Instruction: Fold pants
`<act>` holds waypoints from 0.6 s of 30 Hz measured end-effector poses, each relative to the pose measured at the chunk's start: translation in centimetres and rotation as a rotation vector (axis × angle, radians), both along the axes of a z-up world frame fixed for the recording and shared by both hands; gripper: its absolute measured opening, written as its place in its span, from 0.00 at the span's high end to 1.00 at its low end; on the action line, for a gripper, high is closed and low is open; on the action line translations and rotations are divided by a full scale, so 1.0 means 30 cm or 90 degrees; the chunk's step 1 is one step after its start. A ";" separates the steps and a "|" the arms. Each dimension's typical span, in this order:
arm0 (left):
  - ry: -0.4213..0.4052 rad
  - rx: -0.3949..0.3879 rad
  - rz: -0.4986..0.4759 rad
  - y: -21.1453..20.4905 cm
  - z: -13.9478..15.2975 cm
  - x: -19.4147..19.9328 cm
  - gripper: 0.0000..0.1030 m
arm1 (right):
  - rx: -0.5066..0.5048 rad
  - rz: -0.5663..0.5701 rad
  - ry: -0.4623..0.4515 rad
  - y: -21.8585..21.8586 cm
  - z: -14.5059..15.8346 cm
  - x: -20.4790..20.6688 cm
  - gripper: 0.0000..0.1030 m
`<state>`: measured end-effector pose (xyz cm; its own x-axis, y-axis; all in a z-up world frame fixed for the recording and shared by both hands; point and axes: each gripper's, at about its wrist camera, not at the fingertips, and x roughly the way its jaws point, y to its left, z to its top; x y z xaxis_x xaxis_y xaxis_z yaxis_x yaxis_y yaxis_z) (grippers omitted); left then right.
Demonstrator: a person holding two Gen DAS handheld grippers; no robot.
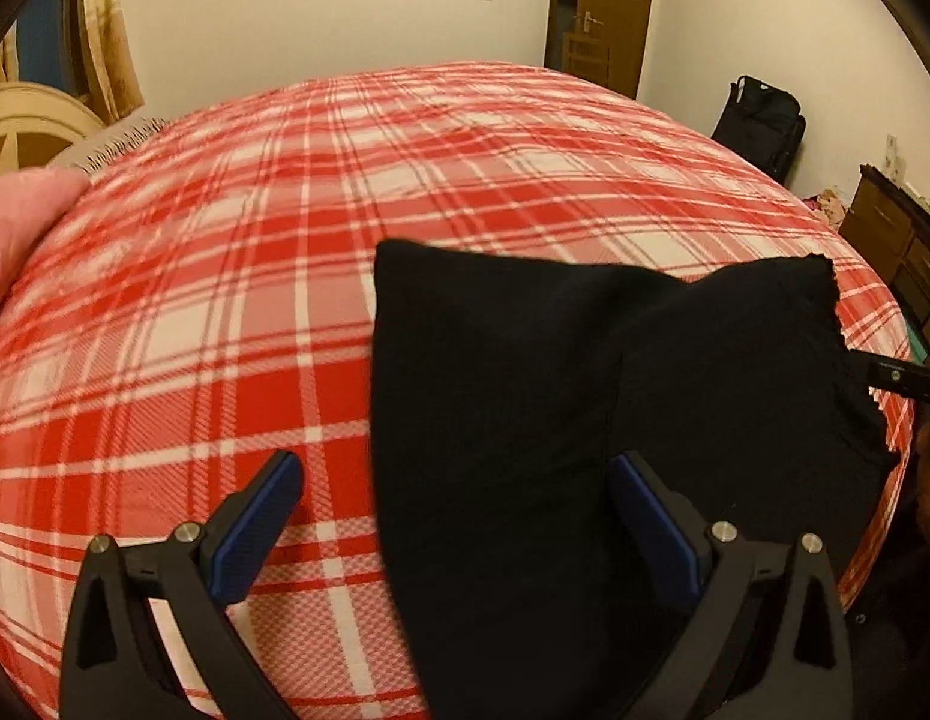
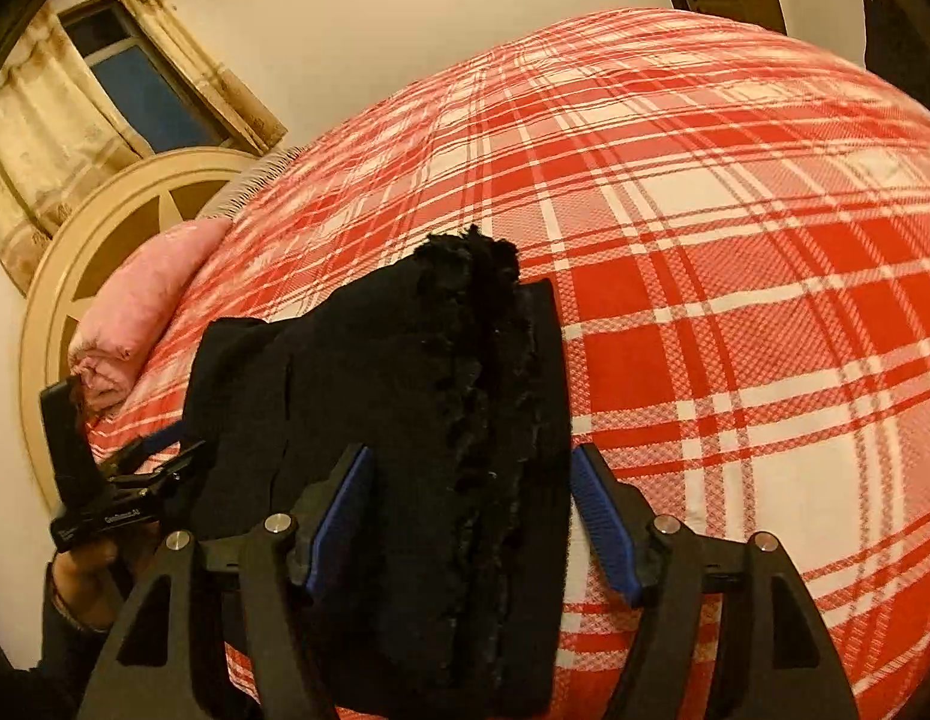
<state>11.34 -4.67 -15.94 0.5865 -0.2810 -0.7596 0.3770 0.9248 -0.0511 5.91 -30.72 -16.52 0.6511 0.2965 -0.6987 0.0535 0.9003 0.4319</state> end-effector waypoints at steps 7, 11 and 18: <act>0.023 -0.037 -0.001 0.017 -0.031 0.007 0.00 | -0.002 0.002 0.010 0.018 -0.015 0.032 0.35; 0.030 -0.047 -0.010 0.015 -0.033 0.018 0.00 | 0.038 0.007 0.010 0.008 -0.023 0.051 0.56; 0.025 -0.062 -0.040 0.004 -0.029 0.014 0.12 | 0.044 0.021 0.001 0.035 -0.004 0.048 0.73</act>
<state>11.75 -4.55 -16.82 0.5360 -0.3890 -0.7493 0.4293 0.8898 -0.1549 7.34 -29.69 -16.64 0.6386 0.3661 -0.6769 0.0247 0.8694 0.4935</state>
